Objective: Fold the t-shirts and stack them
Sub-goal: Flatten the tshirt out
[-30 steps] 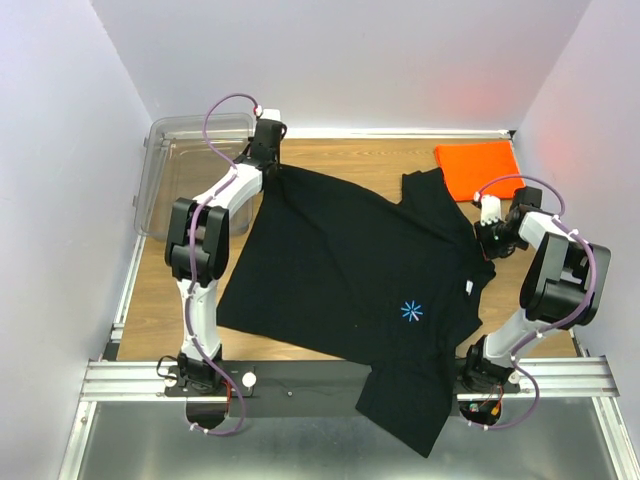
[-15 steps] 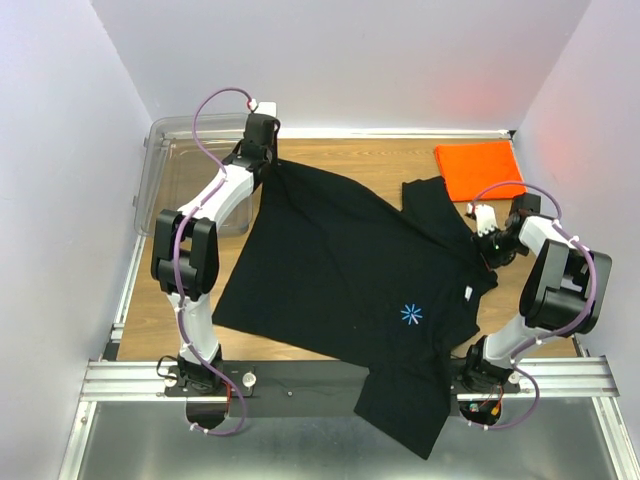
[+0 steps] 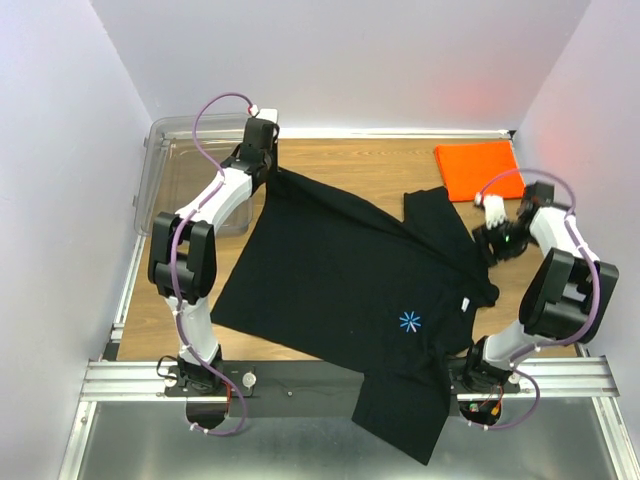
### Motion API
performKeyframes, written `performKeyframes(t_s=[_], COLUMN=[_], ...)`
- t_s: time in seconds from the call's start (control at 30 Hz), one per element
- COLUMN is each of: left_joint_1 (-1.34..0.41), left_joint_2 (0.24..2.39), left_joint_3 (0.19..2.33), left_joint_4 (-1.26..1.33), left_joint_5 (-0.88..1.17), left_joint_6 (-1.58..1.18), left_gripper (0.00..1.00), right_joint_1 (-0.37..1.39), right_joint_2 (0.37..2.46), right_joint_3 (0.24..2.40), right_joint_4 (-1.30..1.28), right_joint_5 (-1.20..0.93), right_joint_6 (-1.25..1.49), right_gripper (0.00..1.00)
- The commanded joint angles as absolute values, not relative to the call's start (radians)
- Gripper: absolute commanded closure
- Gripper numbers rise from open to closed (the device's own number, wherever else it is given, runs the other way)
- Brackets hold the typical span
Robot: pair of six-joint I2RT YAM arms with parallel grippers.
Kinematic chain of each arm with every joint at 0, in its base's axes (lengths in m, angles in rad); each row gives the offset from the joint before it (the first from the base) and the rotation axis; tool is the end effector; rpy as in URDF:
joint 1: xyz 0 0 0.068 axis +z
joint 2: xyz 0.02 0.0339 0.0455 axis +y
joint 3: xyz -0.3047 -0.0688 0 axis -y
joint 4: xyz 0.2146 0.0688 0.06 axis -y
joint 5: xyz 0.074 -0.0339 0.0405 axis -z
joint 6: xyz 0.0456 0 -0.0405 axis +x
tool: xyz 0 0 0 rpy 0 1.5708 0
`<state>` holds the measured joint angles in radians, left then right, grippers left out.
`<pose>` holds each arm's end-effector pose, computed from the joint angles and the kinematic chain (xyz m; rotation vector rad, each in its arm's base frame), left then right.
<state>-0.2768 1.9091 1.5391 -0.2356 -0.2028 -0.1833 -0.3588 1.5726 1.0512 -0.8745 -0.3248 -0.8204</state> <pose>0.4262 -0.1115 0.3117 -0.0141 2.1626 -0.0441 0.2457 -0.0766 0.2479 -0.6813 2.7231 0.2454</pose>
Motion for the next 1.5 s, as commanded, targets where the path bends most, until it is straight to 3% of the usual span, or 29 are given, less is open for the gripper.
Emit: performKeyframes(t_s=[0.0, 0.13, 0.3, 0.6, 1.0, 1.27, 1.47], left_joint_1=[-0.275, -0.275, -0.275, -0.275, -0.275, -0.276, -0.275], left_joint_2=[1.85, 1.847, 1.847, 1.855, 1.853, 1.861, 1.865], left_joint_3=[1.52, 1.516, 1.509, 1.506, 1.509, 1.516, 1.522], left_joint_4=[-0.247, -0.247, -0.247, -0.249, -0.255, -0.258, -0.259], left_joint_5=[-0.186, -0.178, -0.178, -0.176, -0.175, -0.17, -0.163], left_joint_6=[-0.181, -0.181, -0.176, -0.172, -0.17, -0.166, -0.163], left_gripper=[1.0, 1.0, 1.0, 1.0, 1.0, 1.0, 1.0], right_joint_1=[-0.365, -0.364, -0.338, -0.304, -0.233, -0.181, -0.143], right_joint_2=[1.684, 1.879, 2.067, 2.143, 2.247, 2.217, 2.18], right_joint_3=[1.244, 1.419, 1.577, 1.572, 1.591, 1.563, 1.551], right_joint_4=[-0.877, -0.862, -0.781, -0.563, -0.565, -0.568, -0.571], right_joint_5=[-0.536, -0.746, -0.795, -0.624, -0.592, -0.554, -0.499], right_joint_6=[-0.697, -0.557, -0.419, -0.239, -0.242, -0.256, -0.291], right_gripper=[0.35, 0.36, 0.38, 0.39, 0.42, 0.5, 0.5])
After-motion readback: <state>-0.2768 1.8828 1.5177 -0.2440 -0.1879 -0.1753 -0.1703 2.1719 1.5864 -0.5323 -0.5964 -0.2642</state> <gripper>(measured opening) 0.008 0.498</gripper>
